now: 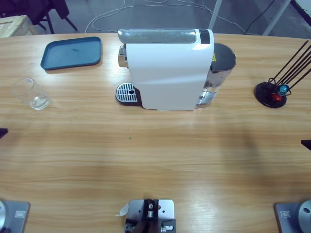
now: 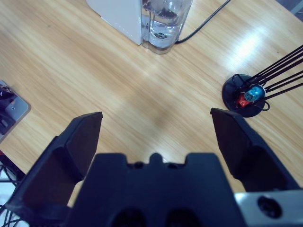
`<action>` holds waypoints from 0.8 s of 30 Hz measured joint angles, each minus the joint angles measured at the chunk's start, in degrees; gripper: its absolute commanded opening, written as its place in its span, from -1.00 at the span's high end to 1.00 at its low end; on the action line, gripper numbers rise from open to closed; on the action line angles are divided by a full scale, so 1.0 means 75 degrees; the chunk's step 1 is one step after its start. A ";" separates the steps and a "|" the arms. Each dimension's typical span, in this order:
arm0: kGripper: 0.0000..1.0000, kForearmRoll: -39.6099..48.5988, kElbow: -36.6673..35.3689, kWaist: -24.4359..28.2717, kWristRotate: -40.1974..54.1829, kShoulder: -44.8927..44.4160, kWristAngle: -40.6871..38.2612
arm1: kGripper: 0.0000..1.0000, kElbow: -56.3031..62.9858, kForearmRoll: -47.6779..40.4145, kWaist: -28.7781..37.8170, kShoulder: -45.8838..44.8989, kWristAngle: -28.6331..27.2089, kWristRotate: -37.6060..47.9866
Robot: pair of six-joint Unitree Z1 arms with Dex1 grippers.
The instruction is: Pour coffee
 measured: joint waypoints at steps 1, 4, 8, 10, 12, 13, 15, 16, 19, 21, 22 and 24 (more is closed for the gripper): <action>-1.00 0.0000 0.0000 0.0000 0.0000 0.0000 0.0000 | -1.00 0.0000 0.0000 0.0000 0.0000 0.0000 0.0000; -1.00 0.0000 0.0000 0.0000 0.0000 0.0000 0.0000 | -1.00 0.0000 0.0000 0.0000 0.0000 0.0000 0.0000; -1.00 0.0000 0.0000 0.0000 0.0000 0.0000 0.0000 | -1.00 0.0000 0.0000 0.0000 0.0001 0.0000 0.0000; -1.00 0.0000 0.0000 0.0000 0.0000 0.0000 0.0000 | -1.00 0.0000 0.0000 0.0000 0.0005 0.0000 0.0000; -1.00 0.0000 0.0000 0.0000 0.0000 0.0001 0.0000 | -1.00 0.0000 0.0000 0.0000 0.0005 0.0000 0.0000; -1.00 -0.0001 -0.0002 0.0000 -0.0008 0.0011 0.0000 | -1.00 0.0000 0.0000 0.0000 0.0005 0.0000 0.0000; -1.00 -0.0003 -0.0098 0.0000 -0.0170 0.0107 0.0000 | -1.00 0.0000 0.0000 0.0000 0.0005 0.0000 0.0000; -1.00 -0.0003 -0.0235 0.0000 -0.0349 0.0191 0.0000 | -1.00 0.0000 0.0000 0.0000 0.0005 0.0000 0.0000; -1.00 -0.0004 -0.1088 -0.0010 -0.1086 0.0728 0.0000 | -1.00 -0.0003 0.0000 0.0004 0.0005 0.0000 0.0000; -1.00 -0.0005 -0.1743 -0.0017 -0.1494 0.1267 0.0000 | -1.00 -0.0004 0.0000 0.0009 0.0005 0.0000 0.0000; -0.99 -0.0027 -0.2048 -0.0021 -0.1634 0.1557 -0.0002 | -1.00 -0.0004 0.0000 0.0009 0.0005 0.0000 0.0000; -0.98 -0.0243 -0.2500 -0.0025 -0.2066 0.2103 -0.0138 | -1.00 -0.0005 0.0000 0.0010 0.0005 0.0000 0.0000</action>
